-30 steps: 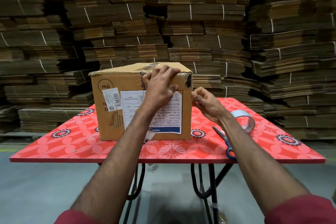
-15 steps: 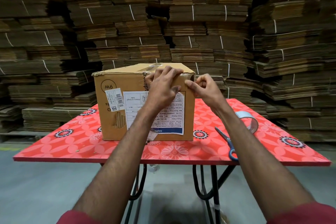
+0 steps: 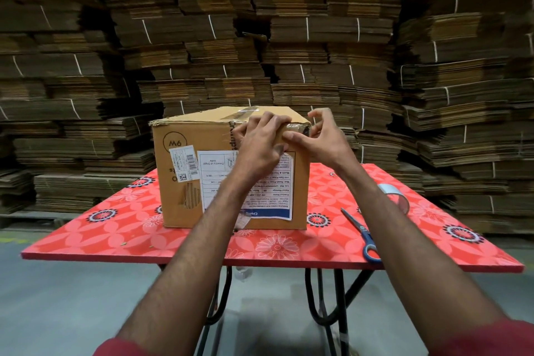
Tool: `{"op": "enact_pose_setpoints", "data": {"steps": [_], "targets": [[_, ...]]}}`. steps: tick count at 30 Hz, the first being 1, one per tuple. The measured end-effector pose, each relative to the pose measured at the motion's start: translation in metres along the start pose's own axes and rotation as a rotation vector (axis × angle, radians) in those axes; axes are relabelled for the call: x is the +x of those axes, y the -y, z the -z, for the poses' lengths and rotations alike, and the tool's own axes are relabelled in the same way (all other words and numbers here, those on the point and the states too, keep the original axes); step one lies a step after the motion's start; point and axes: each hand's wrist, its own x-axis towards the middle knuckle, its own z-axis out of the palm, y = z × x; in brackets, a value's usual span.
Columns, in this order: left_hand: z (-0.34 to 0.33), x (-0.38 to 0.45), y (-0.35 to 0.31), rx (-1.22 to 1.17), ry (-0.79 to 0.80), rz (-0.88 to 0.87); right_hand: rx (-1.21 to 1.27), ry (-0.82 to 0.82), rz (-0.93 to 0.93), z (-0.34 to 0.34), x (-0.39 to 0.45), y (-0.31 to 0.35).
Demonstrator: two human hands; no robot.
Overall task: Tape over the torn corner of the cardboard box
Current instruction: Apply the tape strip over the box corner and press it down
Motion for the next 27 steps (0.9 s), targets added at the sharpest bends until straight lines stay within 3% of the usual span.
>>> {"op": "enact_pose_setpoints", "data": {"steps": [3,8,16,22,27], "targets": [[0.001,0.0,0.001,0.0,0.012,0.0,-0.006,0.033,0.031,0.002,0.007,0.002],[-0.001,0.0,0.002,0.006,0.01,0.007,0.348,0.119,-0.003,0.007,0.002,-0.01],[-0.002,-0.001,0.003,0.026,0.002,0.005,0.571,0.221,-0.067,0.009,0.004,-0.019],[-0.003,-0.001,0.003,0.003,-0.006,0.006,0.752,0.14,-0.126,-0.012,-0.005,-0.024],[-0.004,-0.001,0.003,-0.002,-0.019,0.007,0.761,0.041,-0.174,-0.031,-0.019,-0.029]]}}
